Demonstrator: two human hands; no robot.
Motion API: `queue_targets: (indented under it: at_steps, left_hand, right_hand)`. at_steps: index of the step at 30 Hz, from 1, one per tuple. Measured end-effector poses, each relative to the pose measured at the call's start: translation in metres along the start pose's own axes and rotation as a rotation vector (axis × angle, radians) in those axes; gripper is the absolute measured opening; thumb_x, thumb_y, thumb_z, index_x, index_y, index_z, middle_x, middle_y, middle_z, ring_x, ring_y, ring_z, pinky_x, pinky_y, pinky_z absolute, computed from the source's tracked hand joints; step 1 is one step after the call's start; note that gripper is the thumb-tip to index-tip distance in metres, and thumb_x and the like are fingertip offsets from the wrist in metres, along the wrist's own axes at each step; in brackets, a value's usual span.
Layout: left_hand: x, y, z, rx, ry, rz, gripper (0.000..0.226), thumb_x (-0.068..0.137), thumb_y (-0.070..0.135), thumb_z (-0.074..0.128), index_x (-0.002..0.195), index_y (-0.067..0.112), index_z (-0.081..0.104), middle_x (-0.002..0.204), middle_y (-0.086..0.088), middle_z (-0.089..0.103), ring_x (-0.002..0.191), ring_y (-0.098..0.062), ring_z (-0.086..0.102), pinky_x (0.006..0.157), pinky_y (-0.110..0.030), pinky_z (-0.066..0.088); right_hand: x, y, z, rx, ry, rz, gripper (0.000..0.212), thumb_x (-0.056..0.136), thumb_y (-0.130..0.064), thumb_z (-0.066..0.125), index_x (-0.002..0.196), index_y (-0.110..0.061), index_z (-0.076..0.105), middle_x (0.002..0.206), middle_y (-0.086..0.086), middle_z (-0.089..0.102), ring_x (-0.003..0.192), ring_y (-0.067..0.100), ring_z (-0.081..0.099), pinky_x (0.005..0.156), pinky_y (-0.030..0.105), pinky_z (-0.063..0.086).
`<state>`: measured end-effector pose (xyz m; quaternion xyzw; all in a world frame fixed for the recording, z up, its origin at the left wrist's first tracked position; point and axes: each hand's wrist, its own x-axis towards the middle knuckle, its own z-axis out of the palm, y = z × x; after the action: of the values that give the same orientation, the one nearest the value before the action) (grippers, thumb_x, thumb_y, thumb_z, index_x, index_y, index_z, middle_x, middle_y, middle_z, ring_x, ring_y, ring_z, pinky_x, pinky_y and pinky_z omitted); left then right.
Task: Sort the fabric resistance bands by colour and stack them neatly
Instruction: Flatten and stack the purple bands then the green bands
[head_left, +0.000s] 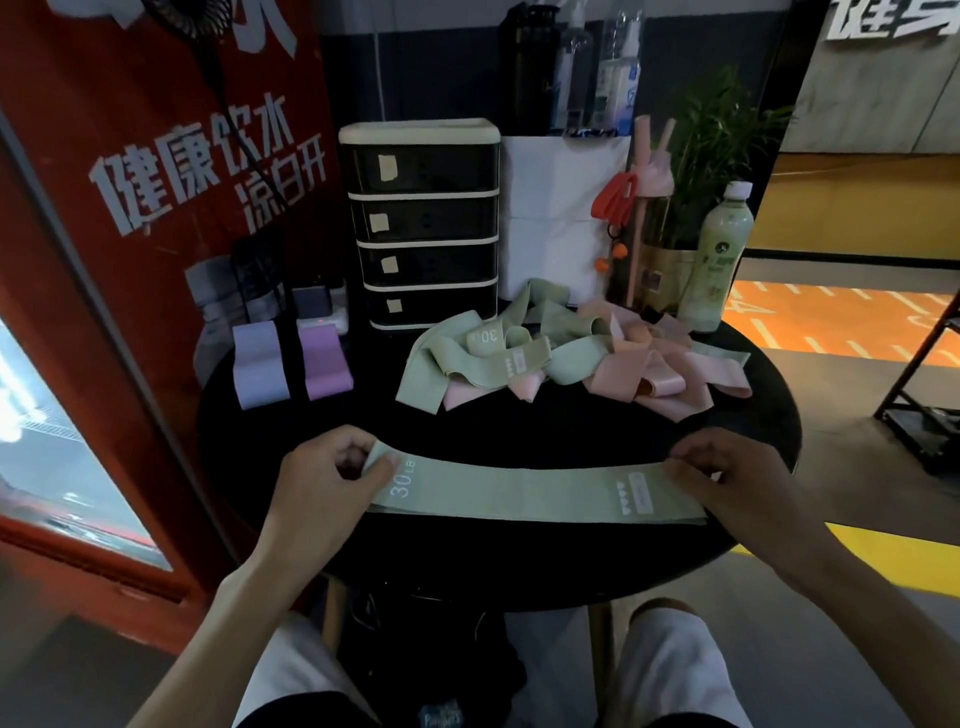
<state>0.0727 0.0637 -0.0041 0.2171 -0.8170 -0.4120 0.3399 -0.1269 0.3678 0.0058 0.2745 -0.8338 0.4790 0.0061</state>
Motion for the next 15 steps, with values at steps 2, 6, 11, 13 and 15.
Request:
queue_targets:
  at_steps: [2,6,11,13,15]
  left_hand:
    - [0.001,-0.001,0.002,0.023,-0.004,0.008,0.015,0.084,0.013,0.077,0.074,0.022,0.07,0.072,0.007,0.071,0.068,-0.006,0.067,0.063,-0.016,0.048]
    - [0.002,-0.008,0.003,0.128,-0.031,0.047,0.018,0.082,0.014,0.079,0.072,0.022,0.066,0.07,0.003,0.061,0.064,-0.004,0.055,0.059,-0.014,0.04]
    - [0.005,-0.013,0.001,0.212,-0.114,0.076,0.031,0.081,0.025,0.08,0.105,0.033,0.062,0.102,0.016,0.054,0.092,0.004,0.053,0.077,-0.006,0.037]
    - [0.007,-0.015,-0.007,0.173,-0.244,0.092,0.034,0.078,0.039,0.078,0.108,0.039,0.063,0.114,0.021,0.056,0.106,0.005,0.053,0.084,-0.005,0.035]
    - [0.01,-0.018,-0.017,0.181,-0.413,0.125,0.039,0.072,0.059,0.077,0.106,0.043,0.068,0.122,0.025,0.057,0.116,0.007,0.049,0.091,-0.004,0.032]
  right_hand:
    - [0.0,0.002,0.0,-0.04,0.0,-0.016,0.011,0.086,-0.011,0.07,0.082,-0.02,0.066,0.072,0.006,0.068,0.061,0.008,0.057,0.055,0.021,0.04]
    - [-0.001,0.009,0.001,-0.165,-0.002,-0.049,0.013,0.086,-0.013,0.07,0.081,-0.024,0.064,0.072,0.004,0.065,0.066,0.012,0.057,0.056,0.021,0.04]
    - [-0.001,0.014,0.001,-0.288,-0.023,-0.113,0.02,0.086,-0.014,0.07,0.085,-0.031,0.06,0.088,-0.009,0.055,0.077,0.004,0.053,0.064,0.008,0.039]
    - [-0.002,0.015,-0.005,-0.234,-0.095,-0.149,0.025,0.085,-0.016,0.069,0.09,-0.038,0.06,0.099,-0.014,0.054,0.09,0.003,0.055,0.07,0.008,0.04]
    - [-0.002,0.018,-0.015,-0.181,-0.224,-0.19,0.024,0.078,-0.03,0.073,0.096,-0.043,0.065,0.109,-0.019,0.058,0.105,0.0,0.054,0.078,0.01,0.042]
